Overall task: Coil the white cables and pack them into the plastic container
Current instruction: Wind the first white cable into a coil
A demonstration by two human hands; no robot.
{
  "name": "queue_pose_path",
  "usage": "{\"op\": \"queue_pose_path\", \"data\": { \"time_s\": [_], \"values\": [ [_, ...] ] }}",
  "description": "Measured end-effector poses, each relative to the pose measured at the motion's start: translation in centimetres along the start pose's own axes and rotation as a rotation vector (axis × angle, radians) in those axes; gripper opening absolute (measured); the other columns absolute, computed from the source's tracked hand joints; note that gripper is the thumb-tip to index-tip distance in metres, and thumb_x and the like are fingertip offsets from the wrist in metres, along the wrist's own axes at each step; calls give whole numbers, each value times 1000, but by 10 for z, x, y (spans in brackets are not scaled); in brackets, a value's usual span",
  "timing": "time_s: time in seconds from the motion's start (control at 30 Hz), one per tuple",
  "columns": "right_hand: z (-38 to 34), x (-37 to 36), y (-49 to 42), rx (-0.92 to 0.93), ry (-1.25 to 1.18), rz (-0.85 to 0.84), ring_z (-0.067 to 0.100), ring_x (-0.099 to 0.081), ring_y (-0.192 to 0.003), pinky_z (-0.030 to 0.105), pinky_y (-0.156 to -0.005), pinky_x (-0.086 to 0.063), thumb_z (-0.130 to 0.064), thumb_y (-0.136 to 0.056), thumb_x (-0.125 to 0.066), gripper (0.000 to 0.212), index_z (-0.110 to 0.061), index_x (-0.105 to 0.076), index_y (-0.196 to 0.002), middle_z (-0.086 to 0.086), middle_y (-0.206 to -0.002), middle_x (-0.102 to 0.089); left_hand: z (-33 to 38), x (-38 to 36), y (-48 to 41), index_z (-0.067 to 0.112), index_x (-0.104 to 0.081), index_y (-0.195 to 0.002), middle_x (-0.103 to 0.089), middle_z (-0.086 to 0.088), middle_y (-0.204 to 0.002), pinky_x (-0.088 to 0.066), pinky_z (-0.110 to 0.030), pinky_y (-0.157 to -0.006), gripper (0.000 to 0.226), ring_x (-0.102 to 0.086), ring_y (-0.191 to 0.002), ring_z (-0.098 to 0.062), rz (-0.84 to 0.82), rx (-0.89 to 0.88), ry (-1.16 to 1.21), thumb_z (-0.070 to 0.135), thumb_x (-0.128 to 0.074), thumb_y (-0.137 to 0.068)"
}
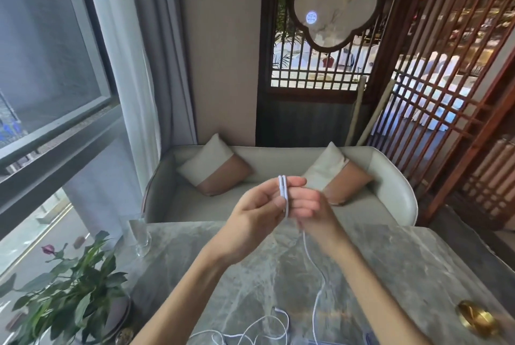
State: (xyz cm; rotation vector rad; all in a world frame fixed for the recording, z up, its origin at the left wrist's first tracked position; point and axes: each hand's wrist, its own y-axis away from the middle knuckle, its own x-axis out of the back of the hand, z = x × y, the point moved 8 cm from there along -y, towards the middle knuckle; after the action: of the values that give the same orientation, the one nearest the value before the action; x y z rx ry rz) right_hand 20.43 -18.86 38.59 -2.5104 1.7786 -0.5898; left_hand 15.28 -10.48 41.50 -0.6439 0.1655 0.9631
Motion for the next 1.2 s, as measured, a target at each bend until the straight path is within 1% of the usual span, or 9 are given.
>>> {"op": "queue_pose_path", "data": {
  "time_s": [0.13,0.27,0.4,0.53,0.7,0.8,0.97,1.1,1.2],
  "values": [
    [6,-23,37,81,242,31,8,-49,-47,23,-51,-39,-55,-92,-49,40,-22,-65,-75,-3,-57,-58,5,30,-3,-8,-40,-138,-55,-28,-136,-47,-40,-104,39,-56,-124,-41,141,-64,-102,-4,-35,-99],
    [-17,-34,72,222,730,-189,8,-66,-99,26,-82,-51,-51,-91,-45,34,-35,-54,-119,-15,-111,-70,2,50,1,-9,-37,-137,-56,-30,-131,-47,-41,-103,36,-58,-120,-40,196,-24,-415,-11,-27,-102],
    [-99,21,65,548,901,124,13,-61,-72,33,-61,-51,-46,-92,-49,26,-31,-70,-91,-10,-87,-66,-19,16,14,-4,-47,-131,-64,-15,-120,-48,-37,-101,33,-61,-114,-24,9,75,-521,-9,-31,-102],
    [-114,59,25,531,425,164,9,-61,-73,25,-63,-48,-33,-82,-73,9,-27,-79,-84,-6,-82,-66,-17,-19,19,-11,-39,-131,-63,-22,-118,-47,-42,-100,33,-62,-110,-34,-69,-33,-364,-6,-27,-100],
    [-20,4,1,-86,-225,-105,-6,-60,-48,17,-51,-46,-8,-85,-70,13,-18,-71,-76,-19,-58,-66,7,-24,6,-12,-38,-133,-61,-27,-120,-49,-40,-97,35,-61,-110,-37,-93,-86,-182,-7,-31,-99],
    [0,-29,27,14,62,4,-1,-49,-43,14,-49,-36,-30,-96,-57,30,-18,-63,-69,-12,-54,-59,20,13,-3,-6,-43,-135,-62,-23,-127,-51,-32,-94,38,-63,-115,-34,108,-133,-129,-9,-34,-98],
    [-12,-45,72,139,624,-212,1,-60,-72,23,-76,-53,-53,-89,-54,27,-46,-53,-115,-15,-80,-67,12,61,5,-6,-41,-134,-59,-27,-127,-50,-42,-100,36,-62,-116,-34,272,-61,-435,-10,-30,-100],
    [-107,19,69,521,926,176,15,-62,-66,36,-56,-51,-48,-93,-52,28,-30,-71,-85,-9,-74,-66,-17,43,21,8,-52,-130,-66,-14,-122,-46,-45,-102,33,-62,-115,-29,133,96,-427,2,-37,-101],
    [-148,49,48,616,766,239,18,-61,-69,39,-60,-51,-37,-87,-68,18,-27,-78,-75,-13,-76,-74,-24,-1,22,-5,-45,-133,-60,-28,-125,-46,-44,-100,33,-59,-115,-40,-35,44,-229,1,-35,-102]
  ]
}}
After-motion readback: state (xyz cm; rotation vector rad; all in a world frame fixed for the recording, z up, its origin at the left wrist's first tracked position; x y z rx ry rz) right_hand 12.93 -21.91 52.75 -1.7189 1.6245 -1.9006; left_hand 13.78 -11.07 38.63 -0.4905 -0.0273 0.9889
